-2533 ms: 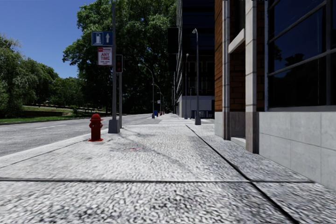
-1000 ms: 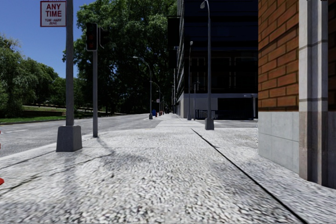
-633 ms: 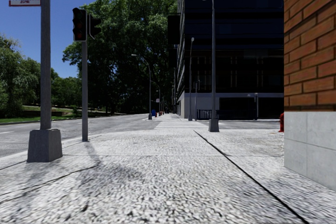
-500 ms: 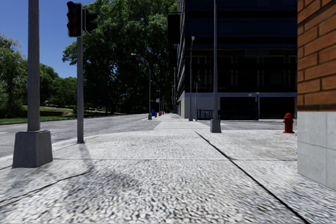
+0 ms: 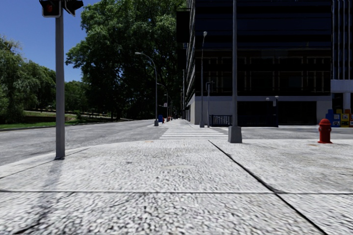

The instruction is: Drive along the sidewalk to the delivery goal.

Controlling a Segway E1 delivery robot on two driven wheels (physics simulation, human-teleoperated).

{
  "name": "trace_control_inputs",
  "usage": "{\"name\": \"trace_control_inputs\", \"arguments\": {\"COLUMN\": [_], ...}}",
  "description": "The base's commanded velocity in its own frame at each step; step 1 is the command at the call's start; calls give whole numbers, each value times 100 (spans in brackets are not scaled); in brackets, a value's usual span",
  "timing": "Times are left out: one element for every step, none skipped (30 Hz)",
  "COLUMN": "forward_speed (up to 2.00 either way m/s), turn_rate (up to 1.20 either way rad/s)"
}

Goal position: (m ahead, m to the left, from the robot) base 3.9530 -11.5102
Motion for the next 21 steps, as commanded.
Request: {"name": "trace_control_inputs", "arguments": {"forward_speed": [200,200,200,200,200,200,200,200,200,200,200,200,200,200,200,200,200,200,200,200,200], "turn_rate": [0,0,0,0,0,0,0,0,0,0,0,0,0,0,0,0,-12,-30,-50,-50,-68]}}
